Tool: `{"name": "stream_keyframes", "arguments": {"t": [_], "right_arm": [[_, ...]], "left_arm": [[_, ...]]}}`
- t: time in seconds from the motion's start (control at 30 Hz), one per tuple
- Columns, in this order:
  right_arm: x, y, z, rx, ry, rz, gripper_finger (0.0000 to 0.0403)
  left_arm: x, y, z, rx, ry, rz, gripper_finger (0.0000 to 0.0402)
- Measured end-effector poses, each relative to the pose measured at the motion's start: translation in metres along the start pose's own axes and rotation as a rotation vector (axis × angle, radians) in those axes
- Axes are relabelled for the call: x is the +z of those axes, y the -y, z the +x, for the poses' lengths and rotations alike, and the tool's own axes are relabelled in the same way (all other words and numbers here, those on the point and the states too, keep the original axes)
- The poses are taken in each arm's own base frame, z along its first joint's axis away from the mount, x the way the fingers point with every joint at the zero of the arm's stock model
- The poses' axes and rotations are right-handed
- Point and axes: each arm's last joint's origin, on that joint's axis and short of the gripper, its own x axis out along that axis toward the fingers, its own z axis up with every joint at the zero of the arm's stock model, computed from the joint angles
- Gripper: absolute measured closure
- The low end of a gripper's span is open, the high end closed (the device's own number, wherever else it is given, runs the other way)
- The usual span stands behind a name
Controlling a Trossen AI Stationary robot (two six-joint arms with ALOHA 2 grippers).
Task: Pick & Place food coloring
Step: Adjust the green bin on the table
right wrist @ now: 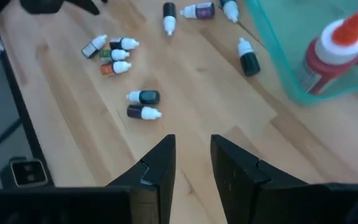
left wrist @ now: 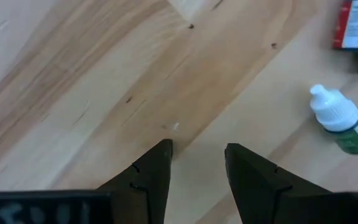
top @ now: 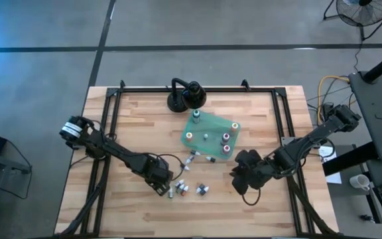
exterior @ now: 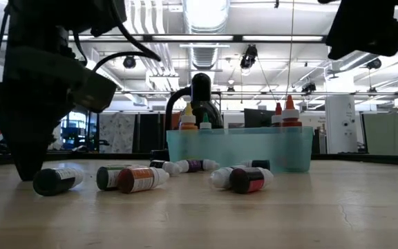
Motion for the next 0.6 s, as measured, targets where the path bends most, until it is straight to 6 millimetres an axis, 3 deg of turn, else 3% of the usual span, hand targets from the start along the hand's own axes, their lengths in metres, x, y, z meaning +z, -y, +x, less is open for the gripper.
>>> {"name": "stream_keyframes", "arguments": {"t": [0.27,0.6], "right_arm": [[-0.008,-0.020,0.034,0.072,-0.044,0.185,0.0313],[-0.014,-0.042,0.061,0.017,-0.063,0.389,0.0333]], "left_arm": [[-0.008,-0.010,-0.023,-0.123,0.159,0.085,0.0268],[-0.027,-0.059,-0.028,-0.134,0.270,0.069,0.0268]]}}
